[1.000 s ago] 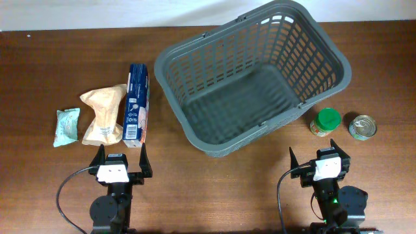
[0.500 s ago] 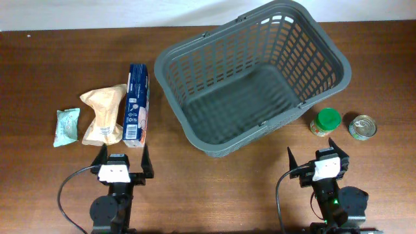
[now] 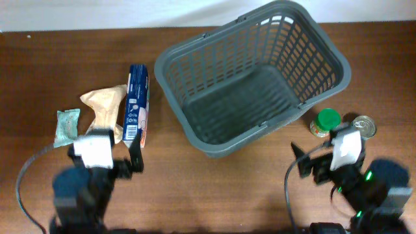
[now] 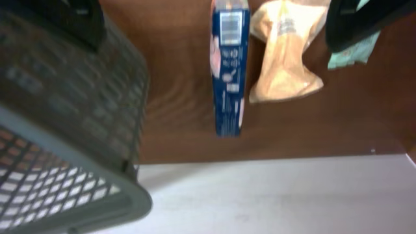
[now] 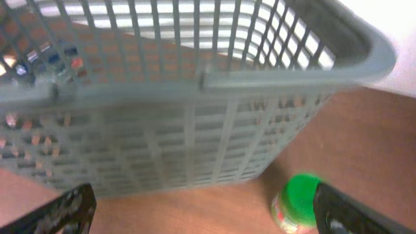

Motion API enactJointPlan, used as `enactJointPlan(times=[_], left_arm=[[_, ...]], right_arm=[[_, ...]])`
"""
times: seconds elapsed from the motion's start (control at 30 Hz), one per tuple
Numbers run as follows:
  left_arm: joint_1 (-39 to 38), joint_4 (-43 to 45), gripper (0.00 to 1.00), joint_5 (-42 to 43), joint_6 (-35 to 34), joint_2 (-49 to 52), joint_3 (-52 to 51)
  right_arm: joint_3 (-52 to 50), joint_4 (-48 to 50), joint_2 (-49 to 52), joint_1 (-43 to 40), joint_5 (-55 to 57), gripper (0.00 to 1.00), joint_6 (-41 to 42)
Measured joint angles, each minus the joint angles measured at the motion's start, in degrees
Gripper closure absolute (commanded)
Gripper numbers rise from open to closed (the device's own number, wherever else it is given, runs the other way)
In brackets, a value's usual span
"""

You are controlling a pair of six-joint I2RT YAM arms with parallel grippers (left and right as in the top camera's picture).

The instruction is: Pack container

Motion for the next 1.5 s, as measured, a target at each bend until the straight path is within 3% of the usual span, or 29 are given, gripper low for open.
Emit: enactJointPlan(times=[0.3, 0.47, 0.63, 0.67, 0.7, 0.73, 0.77, 0.8, 0.97, 1.1, 1.27, 1.4, 1.5], left_arm=[[0.00, -13.31, 0.01, 0.44, 0.20, 35.28, 34.29], [0.00, -13.77, 0.01, 0.37, 2.16, 43.50, 38.86], [0.00, -16.22, 0.00, 3.74, 3.48, 45.35, 38.86], [0.00, -16.61, 0.21, 4.35, 3.54, 45.33, 38.88], [0.00, -17.20, 0.38, 4.98, 3.65, 45.31, 38.88], [0.00, -17.42, 0.68, 5.20, 3.52, 45.31, 38.88], [0.00, -18.34, 0.89, 5.46, 3.69, 45.31, 39.01], [0.00, -19.89, 0.98, 5.64, 3.72, 45.18, 39.41], [0.00, -29.99, 0.98, 7.58, 4.11, 43.04, 46.80], [0.00, -37.42, 0.98, 8.28, 4.11, 39.67, 54.16], [-2.14, -42.99, 0.98, 8.79, 4.11, 36.26, 57.96], [-10.23, -47.54, 0.98, 9.31, 4.31, 36.57, 58.10], [-20.98, -49.37, 0.98, 9.51, 4.35, 38.69, 58.10]], right_arm=[[38.47, -17.68, 31.19, 0.00, -7.34, 0.01, -0.55], [46.01, -20.87, 40.57, 0.00, -10.03, 0.01, 4.57], [49.37, -21.24, 48.19, 0.00, -9.09, 0.01, 9.05], [50.95, -21.03, 49.70, 0.00, -9.14, 0.11, 9.57], [52.17, -20.46, 50.51, 0.00, -9.18, 0.41, 9.94], [52.81, -19.78, 50.71, 0.00, -9.16, 0.57, 10.40], [53.94, -18.80, 50.73, 0.00, -9.16, 0.69, 10.16], [55.19, -18.43, 50.73, 0.00, -9.18, 0.79, 10.40], [57.81, -18.53, 50.69, 0.00, -8.68, 0.96, 14.23], [57.99, -24.28, 50.71, -0.04, -3.52, 0.96, 23.89], [57.99, -25.79, 50.75, -0.04, -0.96, 0.96, 29.53], [58.01, -26.23, 52.13, -0.04, 0.37, 0.96, 31.80], [58.01, -27.10, 54.97, -0.04, 2.34, 0.96, 32.70]])
